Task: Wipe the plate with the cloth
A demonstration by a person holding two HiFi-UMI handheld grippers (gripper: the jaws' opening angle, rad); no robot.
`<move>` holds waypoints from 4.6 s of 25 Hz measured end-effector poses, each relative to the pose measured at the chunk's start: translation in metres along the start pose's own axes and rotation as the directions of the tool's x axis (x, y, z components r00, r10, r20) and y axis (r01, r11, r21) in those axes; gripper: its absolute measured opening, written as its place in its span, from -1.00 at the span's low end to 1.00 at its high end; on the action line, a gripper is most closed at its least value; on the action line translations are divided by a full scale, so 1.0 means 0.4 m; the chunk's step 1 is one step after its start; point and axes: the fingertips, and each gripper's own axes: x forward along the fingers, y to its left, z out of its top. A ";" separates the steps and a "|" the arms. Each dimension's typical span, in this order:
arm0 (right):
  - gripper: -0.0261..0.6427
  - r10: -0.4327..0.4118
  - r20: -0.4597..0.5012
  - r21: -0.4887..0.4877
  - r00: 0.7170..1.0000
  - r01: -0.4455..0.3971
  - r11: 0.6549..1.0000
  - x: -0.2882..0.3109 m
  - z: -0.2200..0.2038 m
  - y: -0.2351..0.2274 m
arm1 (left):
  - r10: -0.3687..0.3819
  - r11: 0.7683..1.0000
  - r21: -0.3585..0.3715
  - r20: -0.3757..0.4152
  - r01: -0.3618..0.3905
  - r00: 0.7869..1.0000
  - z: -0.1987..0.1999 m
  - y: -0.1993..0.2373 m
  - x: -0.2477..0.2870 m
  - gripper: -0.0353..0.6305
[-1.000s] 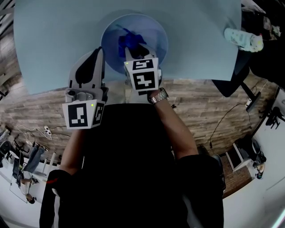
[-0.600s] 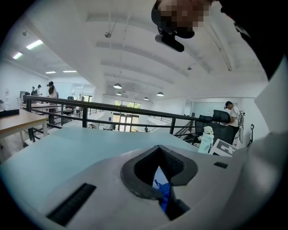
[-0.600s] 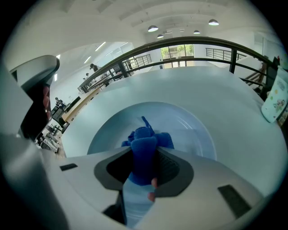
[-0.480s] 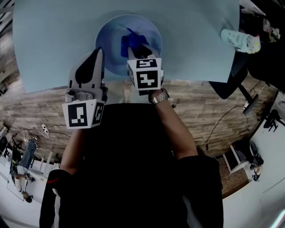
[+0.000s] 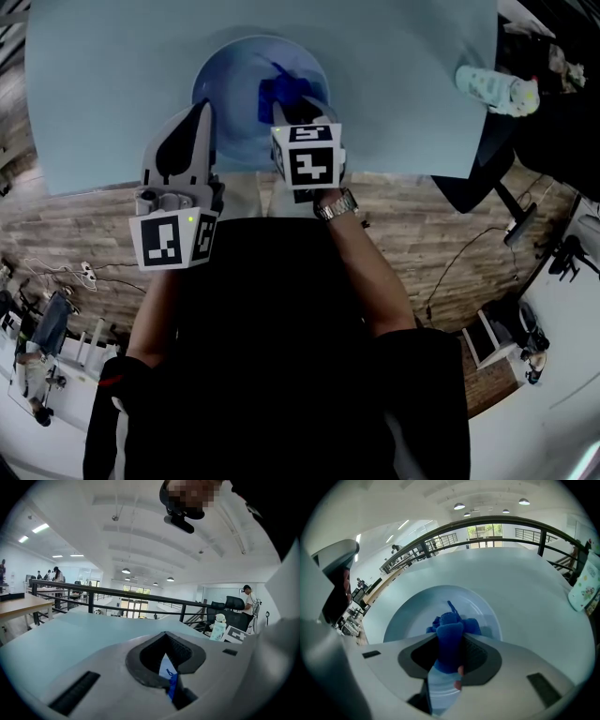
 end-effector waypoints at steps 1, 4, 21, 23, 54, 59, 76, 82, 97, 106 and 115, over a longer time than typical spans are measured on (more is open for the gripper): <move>-0.57 -0.006 -0.004 0.000 1.000 0.006 1.000 -0.002 -0.002 -0.006 | 0.001 1.000 -0.001 0.001 -0.001 1.000 0.001 -0.003 0.002 -0.89; -0.57 -0.031 -0.016 0.006 0.999 0.031 1.000 -0.005 -0.008 -0.029 | 0.000 1.000 -0.005 0.005 0.001 1.000 0.001 -0.011 0.006 -0.89; -0.57 -0.075 0.019 0.112 0.997 0.072 0.991 -0.049 -0.018 0.020 | -0.031 0.999 0.015 0.012 0.031 0.999 0.014 0.063 -0.052 -0.89; -0.57 -0.044 0.030 0.106 0.999 0.041 0.994 -0.048 -0.015 0.055 | -0.037 0.999 0.018 0.013 0.037 0.999 0.017 0.073 -0.059 -0.89; -0.57 0.099 -0.086 -0.072 0.991 -0.105 0.992 0.026 -0.073 0.241 | 0.008 1.000 -0.001 0.013 -0.008 1.000 0.010 0.095 -0.080 -0.89; -0.57 0.095 -0.091 -0.072 0.991 -0.102 0.992 0.016 -0.073 0.209 | 0.008 1.000 -0.005 0.011 -0.008 1.000 0.012 0.070 -0.066 -0.89; -0.57 0.061 -0.101 -0.062 0.993 -0.068 0.996 -0.018 -0.074 0.095 | -0.007 1.000 -0.010 0.023 0.007 1.000 0.024 -0.008 -0.010 -0.89; -0.57 0.052 -0.103 -0.055 0.993 -0.058 0.997 -0.026 -0.070 0.065 | -0.014 1.000 -0.011 0.030 0.014 0.999 0.032 -0.028 0.010 -0.89; -0.57 0.055 -0.045 -0.056 0.997 -0.057 0.997 -0.055 0.019 0.045 | 0.003 1.000 -0.016 0.055 -0.002 0.998 0.056 -0.022 0.019 -0.89; -0.57 0.066 0.004 -0.023 0.998 -0.065 0.998 -0.012 0.080 0.125 | 0.027 1.000 -0.016 0.039 -0.026 0.999 0.051 0.079 -0.021 -0.89; -0.57 0.072 0.012 0.014 0.997 -0.073 0.997 0.032 0.077 0.219 | -0.013 1.000 -0.001 0.019 0.013 1.000 0.036 0.147 -0.036 -0.89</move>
